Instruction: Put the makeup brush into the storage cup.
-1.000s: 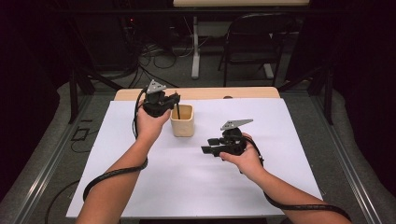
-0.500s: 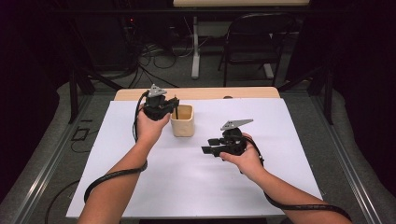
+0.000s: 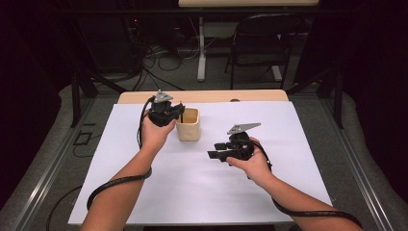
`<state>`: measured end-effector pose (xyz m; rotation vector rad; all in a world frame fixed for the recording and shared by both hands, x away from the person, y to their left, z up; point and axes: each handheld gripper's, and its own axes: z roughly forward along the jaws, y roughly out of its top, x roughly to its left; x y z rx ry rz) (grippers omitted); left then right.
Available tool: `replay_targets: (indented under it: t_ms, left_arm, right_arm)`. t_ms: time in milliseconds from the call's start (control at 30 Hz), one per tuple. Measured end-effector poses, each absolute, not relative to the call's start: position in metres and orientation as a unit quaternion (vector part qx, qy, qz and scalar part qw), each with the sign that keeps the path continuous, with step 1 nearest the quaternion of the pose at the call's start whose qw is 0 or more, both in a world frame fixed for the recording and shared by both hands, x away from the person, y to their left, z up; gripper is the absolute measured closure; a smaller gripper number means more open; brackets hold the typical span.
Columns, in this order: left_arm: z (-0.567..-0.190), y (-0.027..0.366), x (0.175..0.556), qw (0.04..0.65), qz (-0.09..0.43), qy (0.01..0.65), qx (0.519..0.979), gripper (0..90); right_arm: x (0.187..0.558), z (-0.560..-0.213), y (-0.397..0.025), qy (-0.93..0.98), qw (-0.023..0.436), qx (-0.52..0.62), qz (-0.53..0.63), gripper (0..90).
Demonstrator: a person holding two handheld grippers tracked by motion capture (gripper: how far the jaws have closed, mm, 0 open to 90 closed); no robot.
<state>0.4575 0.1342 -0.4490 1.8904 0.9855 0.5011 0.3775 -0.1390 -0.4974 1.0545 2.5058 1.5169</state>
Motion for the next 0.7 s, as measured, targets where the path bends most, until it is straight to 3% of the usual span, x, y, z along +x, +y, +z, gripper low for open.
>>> replay_targets:
  t_ms: [700]
  left_arm:
    - [-0.4574,0.1323,0.4569,0.448,0.203,0.397,0.775,83.5]
  right_arm:
    - [0.3772,-0.4996,-0.1390,0.807,0.012,0.340,0.483,51.0]
